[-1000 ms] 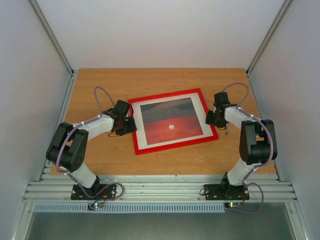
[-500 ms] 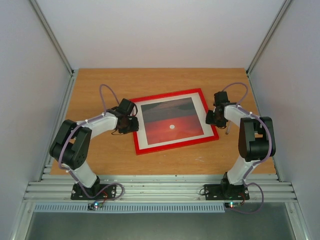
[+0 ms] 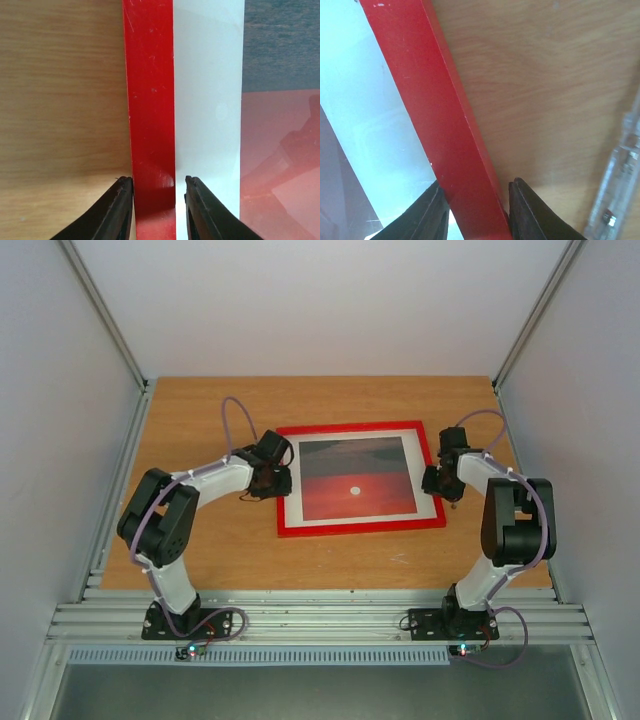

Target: Take the photo out of the frame

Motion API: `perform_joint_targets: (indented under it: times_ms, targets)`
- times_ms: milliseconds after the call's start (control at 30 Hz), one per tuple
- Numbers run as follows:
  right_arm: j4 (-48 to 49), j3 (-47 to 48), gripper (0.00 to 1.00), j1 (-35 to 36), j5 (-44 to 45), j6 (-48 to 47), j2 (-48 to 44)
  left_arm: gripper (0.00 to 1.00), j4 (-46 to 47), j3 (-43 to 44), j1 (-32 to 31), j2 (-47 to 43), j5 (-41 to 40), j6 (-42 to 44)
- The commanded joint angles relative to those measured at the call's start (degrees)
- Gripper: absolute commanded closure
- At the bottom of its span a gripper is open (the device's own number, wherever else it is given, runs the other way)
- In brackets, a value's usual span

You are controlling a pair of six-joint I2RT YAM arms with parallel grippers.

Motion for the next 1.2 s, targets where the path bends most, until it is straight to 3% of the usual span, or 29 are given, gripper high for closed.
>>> perform_joint_targets:
  times_ms: [0,333,467,567,767,1167]
  targets:
    - [-0.8,-2.2,0.73,-1.7,3.9,4.2,-2.8,0.71,-1.1,3.8,-2.4,2.3,-0.4,1.4]
    - [-1.7,-3.3,0.87,-1.9,6.7,4.5,-6.7,0.85,-1.8,6.3,-3.9,2.7,-1.5,1.3]
    - [-1.8,-3.5,0.96,-1.9,7.1,4.4,-8.1,0.85,-2.2,6.5,-3.8,2.3,-1.9,1.2]
    - [-1.8,-3.7,0.99,-1.9,6.6,4.4,-8.7,0.82,-2.5,6.3,-3.9,2.2,-3.2,1.4]
    - [-1.4,-3.9,0.99,-1.9,5.6,4.1,-9.6,0.64,-2.4,5.4,-3.9,2.7,-3.7,1.2]
    - [-0.4,-4.9,0.99,-1.9,3.6,2.5,-12.0,0.52,-3.1,7.3,-4.1,4.9,-5.3,2.0]
